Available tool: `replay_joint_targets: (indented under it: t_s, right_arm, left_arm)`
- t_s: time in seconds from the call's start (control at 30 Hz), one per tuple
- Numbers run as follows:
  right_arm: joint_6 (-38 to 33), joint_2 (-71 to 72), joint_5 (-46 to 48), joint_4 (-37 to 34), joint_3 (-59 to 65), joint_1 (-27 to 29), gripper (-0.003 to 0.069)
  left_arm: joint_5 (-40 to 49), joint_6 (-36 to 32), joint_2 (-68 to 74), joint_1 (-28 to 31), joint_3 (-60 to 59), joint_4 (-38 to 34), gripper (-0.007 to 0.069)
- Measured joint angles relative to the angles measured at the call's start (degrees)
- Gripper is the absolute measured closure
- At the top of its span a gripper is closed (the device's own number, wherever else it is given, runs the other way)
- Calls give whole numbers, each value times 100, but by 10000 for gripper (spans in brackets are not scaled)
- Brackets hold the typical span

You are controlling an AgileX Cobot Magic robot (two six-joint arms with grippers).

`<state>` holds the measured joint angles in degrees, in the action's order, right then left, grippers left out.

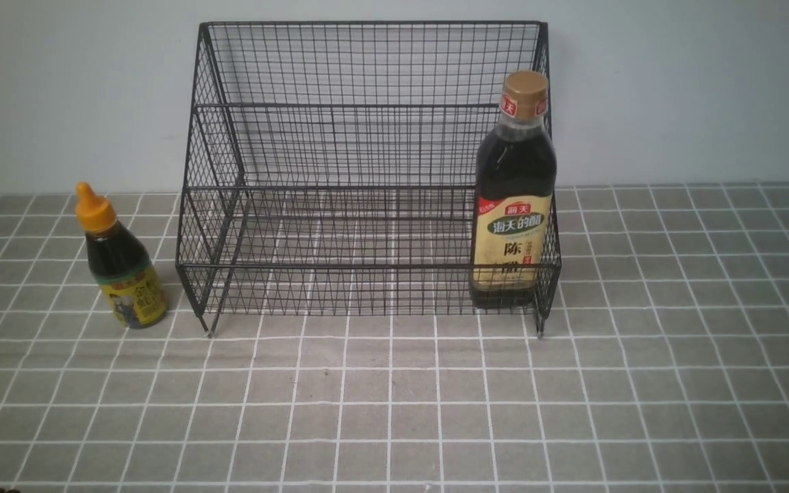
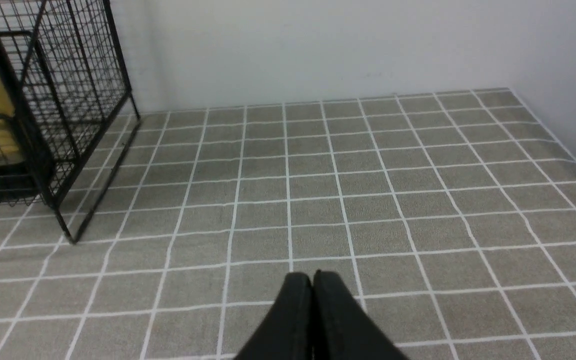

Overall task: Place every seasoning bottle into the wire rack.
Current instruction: Use the left arm to grab the condiment bottle closest to it

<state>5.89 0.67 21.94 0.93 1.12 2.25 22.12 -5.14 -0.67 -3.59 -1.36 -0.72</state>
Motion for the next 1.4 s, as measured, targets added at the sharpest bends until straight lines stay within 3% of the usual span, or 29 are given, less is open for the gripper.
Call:
replay_joint_targets:
  t_s: [0.37,1.4]
  right_arm:
    - [-211,0,7,-375,0,0,672]
    - [-231,0,7,-406,0,0,672]
  left_arm:
    - [0,0,0,0,0,0,631]
    - [0,0,0,0,0,0,631]
